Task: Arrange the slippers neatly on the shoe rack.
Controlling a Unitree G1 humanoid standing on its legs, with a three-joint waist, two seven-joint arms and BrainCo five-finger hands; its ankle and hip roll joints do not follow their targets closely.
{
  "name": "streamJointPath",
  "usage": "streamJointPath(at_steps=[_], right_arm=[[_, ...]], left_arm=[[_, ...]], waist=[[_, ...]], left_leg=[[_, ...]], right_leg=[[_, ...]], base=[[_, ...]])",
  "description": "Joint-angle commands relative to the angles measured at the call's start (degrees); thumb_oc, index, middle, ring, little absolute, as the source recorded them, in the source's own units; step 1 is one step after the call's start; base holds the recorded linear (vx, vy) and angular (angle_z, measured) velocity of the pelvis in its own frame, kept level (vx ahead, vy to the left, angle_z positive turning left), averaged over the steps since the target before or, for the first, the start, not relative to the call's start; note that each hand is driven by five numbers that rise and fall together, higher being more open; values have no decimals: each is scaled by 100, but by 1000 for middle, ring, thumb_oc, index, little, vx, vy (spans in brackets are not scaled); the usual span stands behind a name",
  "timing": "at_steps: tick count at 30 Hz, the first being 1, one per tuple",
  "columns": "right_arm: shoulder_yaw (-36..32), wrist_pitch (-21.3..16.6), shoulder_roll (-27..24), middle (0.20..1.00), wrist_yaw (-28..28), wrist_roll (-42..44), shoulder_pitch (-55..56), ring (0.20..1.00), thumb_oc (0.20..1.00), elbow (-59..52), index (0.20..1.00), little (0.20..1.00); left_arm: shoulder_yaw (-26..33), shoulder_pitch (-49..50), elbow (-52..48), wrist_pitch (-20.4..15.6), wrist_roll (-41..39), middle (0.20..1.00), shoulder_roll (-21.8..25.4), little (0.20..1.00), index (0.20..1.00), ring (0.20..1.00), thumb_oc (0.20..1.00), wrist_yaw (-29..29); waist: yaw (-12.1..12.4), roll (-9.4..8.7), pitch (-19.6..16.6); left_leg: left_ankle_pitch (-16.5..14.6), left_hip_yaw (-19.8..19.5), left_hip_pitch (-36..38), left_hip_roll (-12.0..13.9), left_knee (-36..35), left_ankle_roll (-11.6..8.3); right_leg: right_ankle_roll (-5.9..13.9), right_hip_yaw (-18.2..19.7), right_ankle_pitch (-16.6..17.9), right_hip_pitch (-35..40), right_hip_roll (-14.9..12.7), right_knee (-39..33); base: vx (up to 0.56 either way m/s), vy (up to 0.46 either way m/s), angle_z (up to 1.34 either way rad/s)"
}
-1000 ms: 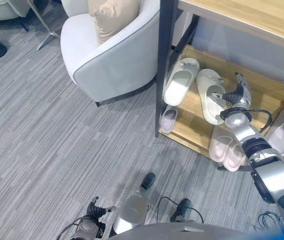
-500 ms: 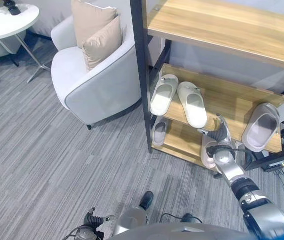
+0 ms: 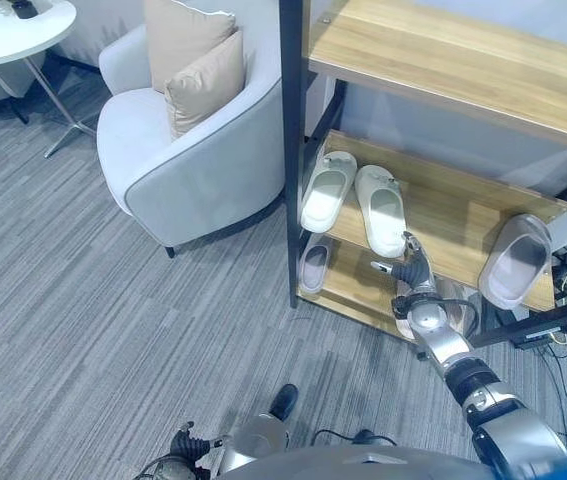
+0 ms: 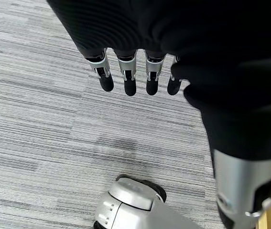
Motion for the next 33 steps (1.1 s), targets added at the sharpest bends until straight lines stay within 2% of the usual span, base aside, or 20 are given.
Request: streamJointPath(at_steps=[1, 11, 25, 33], right_arm=[[168, -319, -176, 1000, 145, 62, -124, 1000, 1000, -591, 1000, 1000], [404, -390, -116, 1000, 405, 98, -128, 1000, 1000, -1068, 1000, 1000], [783, -341, -113, 1000, 614, -226, -235, 1000, 1000, -850, 1000, 1000], [501, -383, -226, 1000, 435, -185, -152, 1000, 1000, -1016, 1000, 1000]], left_arm=[[73, -273, 582, -17, -162, 1000, -43, 1000, 1000, 1000, 1000, 20], [133, -296, 577, -8, -190, 1000, -50, 1000, 1000, 1000, 1000, 23], [79, -360, 567, -8, -95, 1000, -31, 1000, 1000, 1000, 1000, -2], [101, -333, 596, -5, -145, 1000, -65, 1000, 1000, 1000, 1000, -17]], waist=[[94, 187, 157], [80, 186, 164], [180, 100, 161], [177, 117, 146]], left_leg=[[-439, -110, 413, 121, -292, 32], [-438, -122, 431, 100, -292, 40], [-421, -238, 419, 61, -283, 20], [-452, -253, 443, 60, -285, 24]], right_leg=[[462, -321, -40, 421, -240, 67], [459, -342, -45, 455, -263, 87], [451, -477, -76, 484, -270, 118], [453, -502, -98, 518, -279, 139]], base=[[0, 0, 0], [-5, 13, 2], [-2, 8, 4], [0, 0, 0]])
